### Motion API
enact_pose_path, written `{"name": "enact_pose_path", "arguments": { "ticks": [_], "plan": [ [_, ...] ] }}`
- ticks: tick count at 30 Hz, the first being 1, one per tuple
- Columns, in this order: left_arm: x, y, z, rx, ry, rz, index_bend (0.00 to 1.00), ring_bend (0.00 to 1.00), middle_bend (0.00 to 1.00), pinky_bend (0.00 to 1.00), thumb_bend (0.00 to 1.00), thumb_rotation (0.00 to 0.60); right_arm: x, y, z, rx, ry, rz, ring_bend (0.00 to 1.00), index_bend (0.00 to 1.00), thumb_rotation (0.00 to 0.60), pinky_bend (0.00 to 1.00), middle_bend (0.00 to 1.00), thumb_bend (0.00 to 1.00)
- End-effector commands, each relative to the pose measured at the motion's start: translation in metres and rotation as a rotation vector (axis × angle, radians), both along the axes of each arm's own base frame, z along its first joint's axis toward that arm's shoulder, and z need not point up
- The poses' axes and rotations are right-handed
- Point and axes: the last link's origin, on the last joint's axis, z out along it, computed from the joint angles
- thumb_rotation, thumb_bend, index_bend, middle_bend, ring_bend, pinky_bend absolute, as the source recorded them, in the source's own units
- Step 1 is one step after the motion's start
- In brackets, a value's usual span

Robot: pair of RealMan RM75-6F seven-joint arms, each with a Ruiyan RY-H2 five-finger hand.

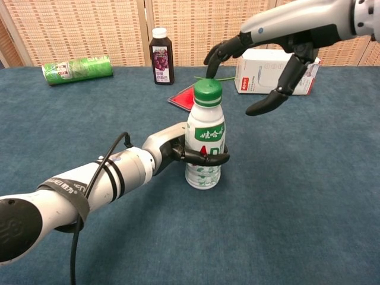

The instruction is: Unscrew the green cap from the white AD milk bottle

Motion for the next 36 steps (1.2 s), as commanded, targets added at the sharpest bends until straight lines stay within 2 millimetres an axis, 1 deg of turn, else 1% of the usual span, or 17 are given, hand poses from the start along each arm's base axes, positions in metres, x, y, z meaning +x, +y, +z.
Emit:
{"name": "enact_pose_path", "arguments": {
  "ticks": [1,11,16,21,24,28,32,36],
  "plan": [
    [0.001,0.0,0.0,-0.001,0.001,-0.002,0.58,0.38,0.83,0.02,0.95,0.6,0.005,-0.001,-0.002,0.0,-0.002,0.007,0.0,0.2,0.447,0.0,0.0,0.17],
    [0.0,0.001,-0.001,-0.003,0.006,-0.001,0.58,0.38,0.83,0.02,0.95,0.6,0.014,-0.001,-0.007,-0.003,-0.012,0.021,0.0,0.2,0.449,0.0,0.0,0.17],
    [-0.002,0.001,-0.001,-0.001,0.008,0.002,0.58,0.38,0.83,0.02,0.95,0.6,0.015,-0.003,-0.01,-0.033,-0.025,0.03,0.0,0.18,0.449,0.0,0.0,0.17],
    [0.0,0.0,-0.002,-0.001,0.01,-0.003,0.58,0.38,0.83,0.02,0.95,0.6,0.017,-0.009,-0.012,-0.087,-0.037,0.049,0.0,0.19,0.456,0.0,0.0,0.17],
    [-0.001,0.0,-0.002,0.002,0.011,-0.003,0.58,0.38,0.83,0.02,0.95,0.6,0.019,-0.01,-0.014,-0.105,-0.03,0.063,0.0,0.22,0.473,0.0,0.0,0.17],
    [-0.002,0.001,-0.001,0.004,0.012,0.001,0.58,0.38,0.83,0.02,0.95,0.6,0.019,-0.01,-0.017,-0.136,-0.014,0.083,0.0,0.29,0.516,0.0,0.0,0.17],
    [-0.002,0.001,-0.001,0.004,0.011,0.001,0.58,0.38,0.83,0.02,0.94,0.6,0.019,-0.009,-0.02,-0.141,0.002,0.086,0.0,0.34,0.539,0.0,0.0,0.17],
    [-0.002,0.001,-0.001,0.002,0.013,-0.001,0.58,0.38,0.83,0.02,0.94,0.6,0.019,-0.008,-0.021,-0.168,0.008,0.099,0.0,0.35,0.598,0.0,0.0,0.17]
  ]
}}
